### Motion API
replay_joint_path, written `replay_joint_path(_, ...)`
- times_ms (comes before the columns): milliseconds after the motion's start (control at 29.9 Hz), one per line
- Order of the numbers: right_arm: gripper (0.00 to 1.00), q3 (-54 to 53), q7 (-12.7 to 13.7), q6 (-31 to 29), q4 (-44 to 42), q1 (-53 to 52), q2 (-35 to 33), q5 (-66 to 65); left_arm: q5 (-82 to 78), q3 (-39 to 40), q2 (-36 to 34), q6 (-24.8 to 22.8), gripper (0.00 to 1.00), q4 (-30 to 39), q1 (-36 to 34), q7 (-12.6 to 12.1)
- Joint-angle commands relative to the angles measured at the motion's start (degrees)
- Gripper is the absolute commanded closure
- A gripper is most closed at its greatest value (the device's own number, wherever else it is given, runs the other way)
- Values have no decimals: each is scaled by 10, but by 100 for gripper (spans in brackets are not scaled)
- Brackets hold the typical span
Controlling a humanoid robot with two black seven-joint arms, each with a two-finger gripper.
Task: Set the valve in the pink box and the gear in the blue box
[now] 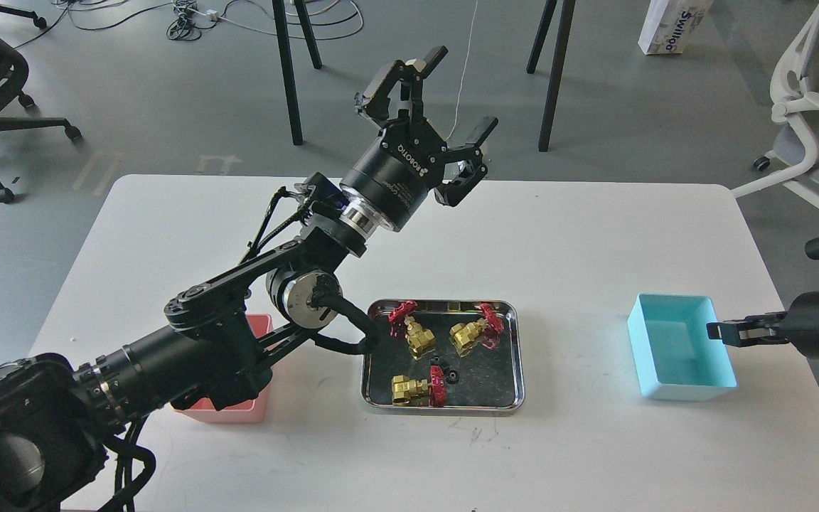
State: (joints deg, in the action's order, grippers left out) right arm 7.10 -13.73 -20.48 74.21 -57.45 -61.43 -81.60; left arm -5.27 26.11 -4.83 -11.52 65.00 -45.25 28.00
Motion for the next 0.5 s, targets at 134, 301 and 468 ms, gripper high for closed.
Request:
replay_joint_path(134,27,-11,0,37,0,2,11,53,0,-1,0,1,1,0,0,0)
replay_joint_path(301,4,-24,1,33,0,2,11,111,-4,-3,-4,2,1,-1,0,0)
replay_joint_path(468,2,-59,1,40,7,1,10,135,-30,-3,-10,3,1,-1,1,0)
